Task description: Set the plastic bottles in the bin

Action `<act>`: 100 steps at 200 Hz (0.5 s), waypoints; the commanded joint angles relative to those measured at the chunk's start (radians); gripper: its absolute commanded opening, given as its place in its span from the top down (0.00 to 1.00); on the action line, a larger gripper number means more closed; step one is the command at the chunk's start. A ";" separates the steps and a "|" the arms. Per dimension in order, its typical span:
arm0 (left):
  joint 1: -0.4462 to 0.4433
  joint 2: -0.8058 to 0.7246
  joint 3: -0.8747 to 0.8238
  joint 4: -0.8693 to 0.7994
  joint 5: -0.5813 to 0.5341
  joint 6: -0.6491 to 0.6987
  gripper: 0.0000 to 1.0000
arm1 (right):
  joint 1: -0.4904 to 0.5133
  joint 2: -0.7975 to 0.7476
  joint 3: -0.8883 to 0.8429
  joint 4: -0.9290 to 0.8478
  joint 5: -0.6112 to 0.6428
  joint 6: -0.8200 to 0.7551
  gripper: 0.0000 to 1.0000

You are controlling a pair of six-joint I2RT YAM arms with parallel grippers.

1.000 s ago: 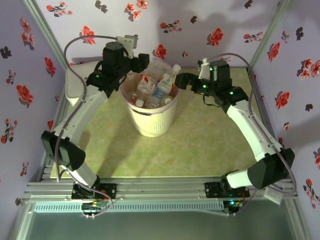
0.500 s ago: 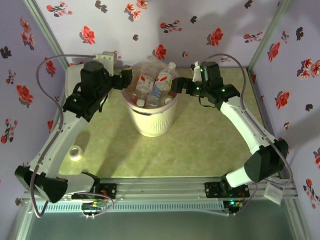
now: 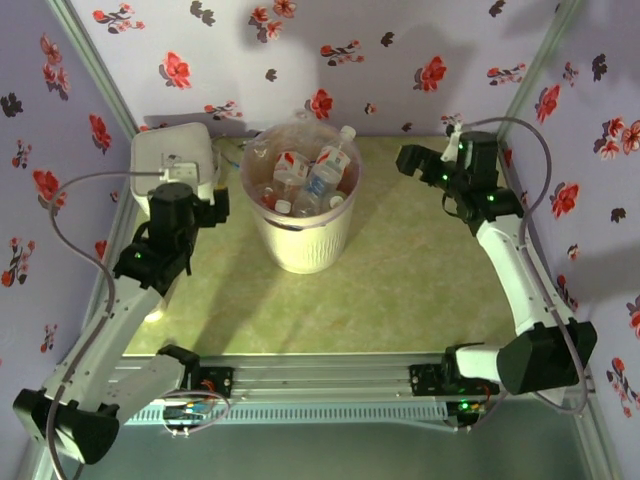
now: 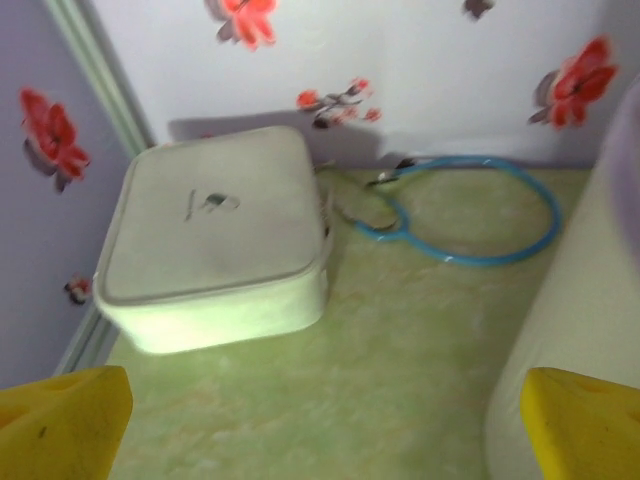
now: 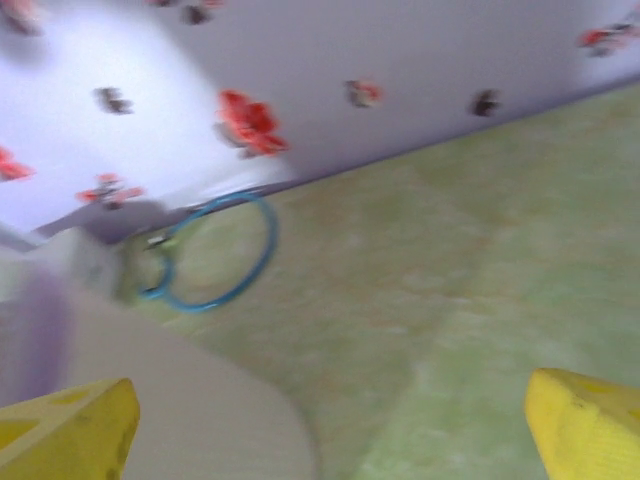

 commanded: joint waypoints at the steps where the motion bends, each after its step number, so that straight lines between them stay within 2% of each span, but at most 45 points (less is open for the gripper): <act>1: 0.014 -0.028 -0.105 0.071 -0.105 0.007 0.00 | -0.017 0.003 -0.115 0.101 0.263 -0.042 0.01; 46: 0.048 -0.039 -0.327 0.234 -0.118 0.029 0.00 | -0.030 0.048 -0.315 0.300 0.498 -0.082 0.01; 100: 0.093 0.036 -0.511 0.511 -0.118 0.053 0.00 | -0.029 0.115 -0.504 0.577 0.619 -0.256 0.01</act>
